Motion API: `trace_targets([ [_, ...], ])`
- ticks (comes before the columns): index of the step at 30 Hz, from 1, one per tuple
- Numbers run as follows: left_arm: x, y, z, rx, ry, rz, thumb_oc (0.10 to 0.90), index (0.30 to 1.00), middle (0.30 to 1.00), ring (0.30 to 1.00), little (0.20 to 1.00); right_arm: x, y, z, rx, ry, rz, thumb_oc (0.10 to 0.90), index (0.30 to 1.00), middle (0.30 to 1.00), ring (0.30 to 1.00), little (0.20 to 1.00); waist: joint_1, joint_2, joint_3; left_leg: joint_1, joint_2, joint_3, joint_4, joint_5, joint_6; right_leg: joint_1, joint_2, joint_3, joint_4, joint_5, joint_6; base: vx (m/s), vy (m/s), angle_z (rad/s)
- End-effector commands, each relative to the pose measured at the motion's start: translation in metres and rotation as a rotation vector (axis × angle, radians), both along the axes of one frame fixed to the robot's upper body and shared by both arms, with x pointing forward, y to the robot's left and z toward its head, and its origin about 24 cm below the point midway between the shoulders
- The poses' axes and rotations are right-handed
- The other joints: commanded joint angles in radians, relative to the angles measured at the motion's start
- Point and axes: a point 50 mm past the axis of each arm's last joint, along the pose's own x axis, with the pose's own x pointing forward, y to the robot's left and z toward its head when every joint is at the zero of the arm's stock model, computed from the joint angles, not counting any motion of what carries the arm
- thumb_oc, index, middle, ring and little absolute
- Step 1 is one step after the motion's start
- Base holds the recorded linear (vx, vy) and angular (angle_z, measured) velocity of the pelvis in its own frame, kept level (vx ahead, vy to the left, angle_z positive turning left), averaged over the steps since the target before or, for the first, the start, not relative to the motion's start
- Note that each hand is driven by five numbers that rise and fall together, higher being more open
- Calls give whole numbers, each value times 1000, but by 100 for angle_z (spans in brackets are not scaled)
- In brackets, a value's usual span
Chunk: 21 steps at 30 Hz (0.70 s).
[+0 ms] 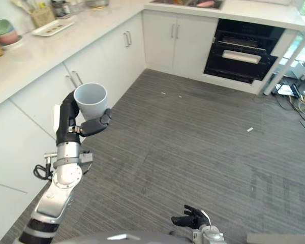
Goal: Place the dishes in the dishwasher.
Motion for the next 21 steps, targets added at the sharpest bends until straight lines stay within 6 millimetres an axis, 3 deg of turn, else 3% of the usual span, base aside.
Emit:
trace_targets([
  [1,-2,2,66,70,-403,14,400,300,300,300,300,-21,-9,-1,-34,26,56,800,900,900,900,900,-26,-20,-6,-45,5,58,3,25,-40,-17,-4,-29,10,0,22,8,-2,-18],
  [5,0,7,61,43,-373,27,400,300,300,300,300,-13,-13,2,-102,-12,124,800,900,900,900,900,-24,-19,-2,-38,10,68,3,23,-37,-22,-1,-9,16,-2,20,25,-10,-24],
  [10,2,10,55,1,-351,71,400,300,300,300,300,-8,-26,7,-213,-44,73,800,900,900,900,900,-22,-17,7,-33,11,73,43,2,-28,-30,6,18,45,-18,11,34,-43,-25],
  [12,-1,10,53,-36,-355,73,400,300,300,300,300,4,-34,13,-305,-99,55,800,900,900,900,900,-11,-20,42,-122,-6,61,277,3,-48,-27,1,37,64,-31,-3,46,-99,-14],
  [15,-2,8,49,-42,-341,53,400,300,300,300,300,12,-37,19,-348,-155,80,800,900,900,900,900,11,-40,98,-270,-6,52,613,134,-114,13,-9,46,67,-38,-25,49,-121,-33],
  [16,-3,7,48,-38,-336,47,400,300,300,300,300,18,-37,22,-359,-182,101,800,900,900,900,900,26,-50,113,-297,-34,47,666,134,-115,27,-17,54,67,-45,-33,257,-72,-15],
  [18,-6,10,44,-15,-319,70,400,300,300,300,300,21,-40,24,-379,-194,85,800,900,900,900,900,44,-35,102,-386,-4,116,490,111,-79,94,3,62,41,-79,-29,390,16,4],
  [19,-6,9,43,-14,-317,69,400,300,300,300,300,21,-40,24,-379,-192,85,800,900,900,900,900,49,-39,101,-377,-8,123,484,106,-78,101,-4,66,36,-82,-27,506,144,-1],
  [20,-11,14,40,21,-300,90,400,300,300,300,300,21,-42,24,-381,-184,89,800,900,900,900,900,68,-19,80,-377,41,127,246,110,-61,134,11,70,25,-109,-8,357,115,-9],
  [21,-11,14,40,22,-298,90,400,300,300,300,300,21,-42,24,-381,-182,89,800,900,900,900,900,71,-25,81,-360,35,134,223,119,-60,139,5,72,26,-112,-7,518,165,-14],
])
